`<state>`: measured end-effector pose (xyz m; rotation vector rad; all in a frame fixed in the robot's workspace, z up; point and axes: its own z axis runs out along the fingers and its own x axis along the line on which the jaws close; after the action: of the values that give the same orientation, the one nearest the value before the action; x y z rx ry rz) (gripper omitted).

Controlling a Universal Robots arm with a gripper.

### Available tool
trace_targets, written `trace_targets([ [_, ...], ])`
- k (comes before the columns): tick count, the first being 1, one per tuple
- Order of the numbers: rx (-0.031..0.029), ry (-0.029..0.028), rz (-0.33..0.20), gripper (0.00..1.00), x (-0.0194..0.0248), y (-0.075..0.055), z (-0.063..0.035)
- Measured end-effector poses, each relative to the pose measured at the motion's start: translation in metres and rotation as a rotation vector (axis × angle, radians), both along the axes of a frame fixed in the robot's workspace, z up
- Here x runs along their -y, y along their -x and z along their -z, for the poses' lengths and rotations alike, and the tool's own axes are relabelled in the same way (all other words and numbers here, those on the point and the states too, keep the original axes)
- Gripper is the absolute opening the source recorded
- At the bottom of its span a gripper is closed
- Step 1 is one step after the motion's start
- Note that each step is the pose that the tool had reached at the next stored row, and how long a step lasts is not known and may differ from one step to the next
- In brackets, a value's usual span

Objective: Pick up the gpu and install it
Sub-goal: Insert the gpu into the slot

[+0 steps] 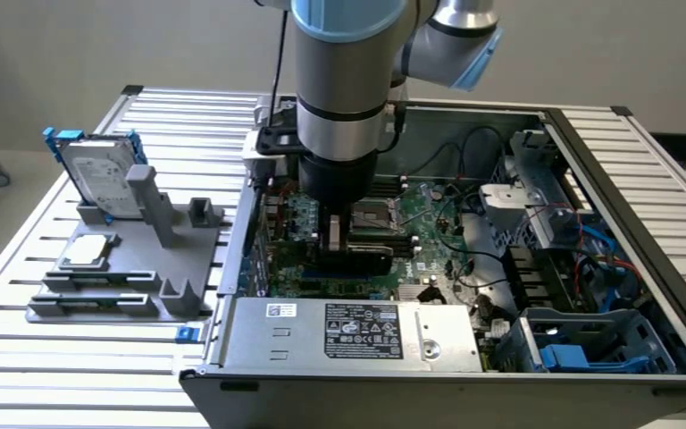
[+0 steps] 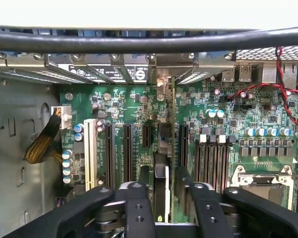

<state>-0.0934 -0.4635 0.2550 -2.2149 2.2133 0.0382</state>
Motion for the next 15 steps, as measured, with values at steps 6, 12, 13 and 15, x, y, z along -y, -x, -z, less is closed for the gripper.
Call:
trace_targets([
  [6, -0.0008, 0.0, 0.0, 0.46, 0.0, 0.0, -0.0054],
  [12, -0.0027, 0.0, 0.0, 0.46, 0.0, 0.0, -0.0246],
  [13, -0.0033, 0.0001, 0.0, 0.46, 0.0, 0.0, -0.0276],
  [15, -0.0039, 0.0003, 0.0, 0.38, 0.0, 0.0, -0.0315],
])
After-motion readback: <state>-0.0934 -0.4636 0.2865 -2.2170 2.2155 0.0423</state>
